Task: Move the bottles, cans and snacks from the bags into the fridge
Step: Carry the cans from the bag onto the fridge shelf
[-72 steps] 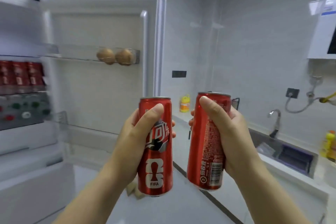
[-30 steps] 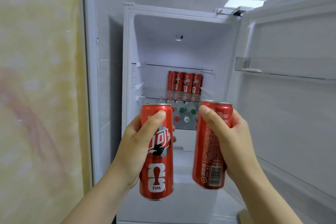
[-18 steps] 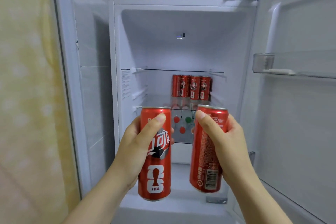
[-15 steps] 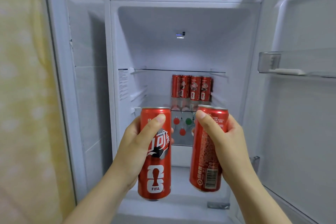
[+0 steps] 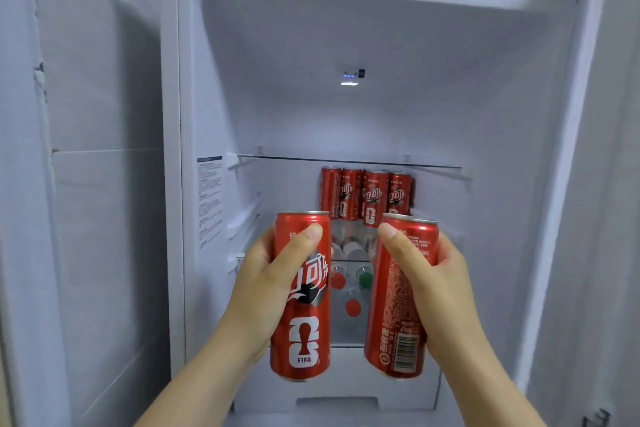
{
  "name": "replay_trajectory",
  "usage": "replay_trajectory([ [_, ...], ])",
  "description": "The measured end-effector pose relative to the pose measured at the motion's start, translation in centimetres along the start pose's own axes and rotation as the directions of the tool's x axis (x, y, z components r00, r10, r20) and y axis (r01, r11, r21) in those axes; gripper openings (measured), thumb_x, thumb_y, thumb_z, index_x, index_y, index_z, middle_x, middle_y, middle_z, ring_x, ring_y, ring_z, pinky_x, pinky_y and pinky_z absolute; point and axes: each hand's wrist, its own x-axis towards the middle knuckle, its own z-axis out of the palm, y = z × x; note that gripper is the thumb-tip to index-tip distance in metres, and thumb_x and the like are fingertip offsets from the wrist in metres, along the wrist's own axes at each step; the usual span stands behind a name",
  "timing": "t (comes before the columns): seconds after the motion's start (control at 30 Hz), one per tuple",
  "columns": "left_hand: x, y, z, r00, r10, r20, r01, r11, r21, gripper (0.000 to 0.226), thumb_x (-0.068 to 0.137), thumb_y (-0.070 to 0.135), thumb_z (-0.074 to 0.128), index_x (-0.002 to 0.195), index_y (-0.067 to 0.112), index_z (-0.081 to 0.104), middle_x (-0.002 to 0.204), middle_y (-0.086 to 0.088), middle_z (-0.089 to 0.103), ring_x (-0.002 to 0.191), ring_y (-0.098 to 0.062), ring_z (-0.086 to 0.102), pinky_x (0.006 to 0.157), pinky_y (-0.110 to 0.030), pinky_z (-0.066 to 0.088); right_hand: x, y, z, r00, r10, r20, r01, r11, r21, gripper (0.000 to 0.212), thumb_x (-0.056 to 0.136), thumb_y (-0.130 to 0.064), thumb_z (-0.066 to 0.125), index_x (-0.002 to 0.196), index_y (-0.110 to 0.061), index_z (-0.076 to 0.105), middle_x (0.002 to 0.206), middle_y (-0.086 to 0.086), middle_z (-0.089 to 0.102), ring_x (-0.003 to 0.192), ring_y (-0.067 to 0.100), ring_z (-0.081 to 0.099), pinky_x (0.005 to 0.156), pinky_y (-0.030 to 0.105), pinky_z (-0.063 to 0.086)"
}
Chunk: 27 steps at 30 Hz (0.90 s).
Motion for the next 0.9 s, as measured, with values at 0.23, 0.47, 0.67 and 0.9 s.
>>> replay_trajectory([
  [0.23, 7.7, -1.9, -1.9, 0.999, 0.008, -0.031, -0.010, 0.997, -0.082, 0.049, 0.063, 0.059, 0.077, 0.102, 0.033, 0.063, 0.093, -0.001, 0.075, 0.082, -0.028, 0.073, 0.077, -0.053, 0.058, 5.3, 3.0, 4.4, 0.996, -0.027, -0.083, 0.021, 0.997, -0.068, 0.042, 0.060, -0.053, 0.073, 0.095, -0.029, 0.066, 0.084, -0.003, 0.074, 0.074, 0.017, 0.073, 0.068, 0.038, 0.060],
  [0.47, 11.3, -3.0, -1.9, 0.989, 0.135, -0.054, -0.137, 0.990, -0.026, 0.042, 0.060, 0.056, 0.064, 0.097, 0.035, 0.060, 0.085, 0.017, 0.072, 0.078, -0.003, 0.070, 0.054, -0.014, 0.052, 8.6, 5.1, 5.6, 0.995, -0.037, -0.090, 0.028, 0.995, -0.092, 0.045, 0.061, -0.052, 0.073, 0.098, -0.028, 0.066, 0.088, -0.002, 0.074, 0.077, 0.016, 0.072, 0.068, 0.034, 0.058],
  [0.67, 14.6, -4.4, -1.4, 0.968, 0.220, -0.122, -0.210, 0.974, 0.086, 0.042, 0.063, 0.060, 0.062, 0.098, 0.038, 0.058, 0.088, 0.015, 0.070, 0.079, 0.002, 0.068, 0.062, -0.016, 0.052, 11.3, 6.5, 5.4, 0.996, -0.047, -0.082, 0.040, 0.996, -0.085, 0.041, 0.064, -0.052, 0.073, 0.099, -0.031, 0.066, 0.090, -0.004, 0.074, 0.080, 0.014, 0.072, 0.071, 0.033, 0.057],
  [0.9, 17.2, -6.6, 0.0, 0.957, 0.261, -0.124, -0.236, 0.953, 0.188, 0.039, 0.065, 0.058, 0.062, 0.097, 0.038, 0.055, 0.087, 0.017, 0.066, 0.080, 0.008, 0.064, 0.058, -0.011, 0.048, 13.9, 8.0, 4.8, 0.996, -0.057, -0.069, 0.050, 0.994, -0.100, 0.036, 0.064, -0.057, 0.071, 0.095, -0.040, 0.065, 0.092, -0.014, 0.073, 0.082, 0.004, 0.070, 0.073, 0.030, 0.055],
])
